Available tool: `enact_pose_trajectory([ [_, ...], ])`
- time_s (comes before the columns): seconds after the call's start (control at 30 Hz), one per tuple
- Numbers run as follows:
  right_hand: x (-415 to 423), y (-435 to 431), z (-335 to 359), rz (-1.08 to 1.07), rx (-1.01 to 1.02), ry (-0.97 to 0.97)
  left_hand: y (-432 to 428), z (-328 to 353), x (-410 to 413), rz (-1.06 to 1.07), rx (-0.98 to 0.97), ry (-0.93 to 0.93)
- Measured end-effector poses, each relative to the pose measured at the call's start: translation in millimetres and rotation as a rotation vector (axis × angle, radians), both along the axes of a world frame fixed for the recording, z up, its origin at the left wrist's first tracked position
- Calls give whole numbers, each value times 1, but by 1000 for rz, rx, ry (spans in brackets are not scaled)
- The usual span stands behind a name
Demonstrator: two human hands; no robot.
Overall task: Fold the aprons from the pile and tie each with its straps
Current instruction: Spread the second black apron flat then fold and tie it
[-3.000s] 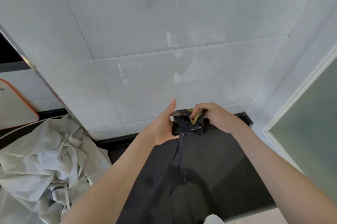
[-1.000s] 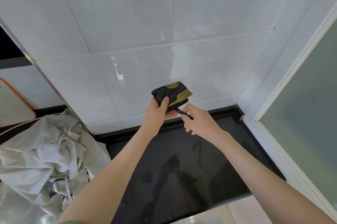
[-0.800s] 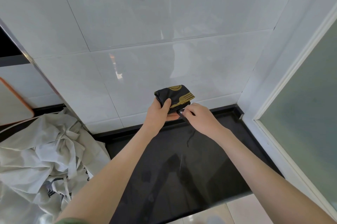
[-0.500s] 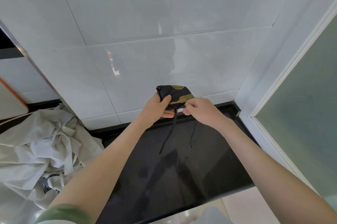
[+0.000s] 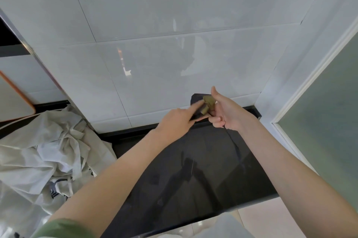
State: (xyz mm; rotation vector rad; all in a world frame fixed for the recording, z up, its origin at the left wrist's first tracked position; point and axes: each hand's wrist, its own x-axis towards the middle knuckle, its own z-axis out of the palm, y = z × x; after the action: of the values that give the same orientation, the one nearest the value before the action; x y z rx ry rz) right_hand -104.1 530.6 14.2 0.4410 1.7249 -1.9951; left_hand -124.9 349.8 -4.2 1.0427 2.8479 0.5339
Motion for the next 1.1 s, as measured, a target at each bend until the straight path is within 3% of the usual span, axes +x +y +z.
enact_pose_trajectory([
  [0.07, -3, -4, -8, -86, -37, -19, 5, -9, 6, -66, -113, 75],
  [0.17, -6, -2, -28, -220, -59, -54, 2, -20, 5, -107, -62, 33],
  [0.27, -7, 8, -36, -173, 41, -20, 1, -14, 10, -62, 173, -334],
  [0.4, -2, 14, -30, -6, 38, 61, 5, -5, -1, 515, 661, -873],
  [0.47, -2, 9, -29, 100, 80, 98, 4, -6, -4, 513, 737, -1165],
  [0.53, -1, 4, -29, 201, 138, 114, 7, -9, -3, 432, 871, -1286],
  [0.63, 1, 0, -30, 266, 208, 107, 20, -12, -2, 556, 942, -1175],
  [0.73, 1, -2, -35, 291, 281, 115, 26, -29, -4, 703, 851, -867],
  [0.87, 1, -8, -41, 324, 307, 101, 21, -31, 0, 581, 316, -250],
  [0.9, 1, -9, -43, 324, 314, 94, 21, -34, 0, 607, 280, -232],
  [1.0, 6, -9, -52, 302, 294, 93, 15, -40, -7, 552, 399, -591],
  [1.07, 10, -4, -57, 247, 226, 87, 9, -50, -8, 428, 648, -990],
  [1.1, 11, -1, -60, 217, 199, 76, 8, -51, -5, 365, 677, -1075],
])
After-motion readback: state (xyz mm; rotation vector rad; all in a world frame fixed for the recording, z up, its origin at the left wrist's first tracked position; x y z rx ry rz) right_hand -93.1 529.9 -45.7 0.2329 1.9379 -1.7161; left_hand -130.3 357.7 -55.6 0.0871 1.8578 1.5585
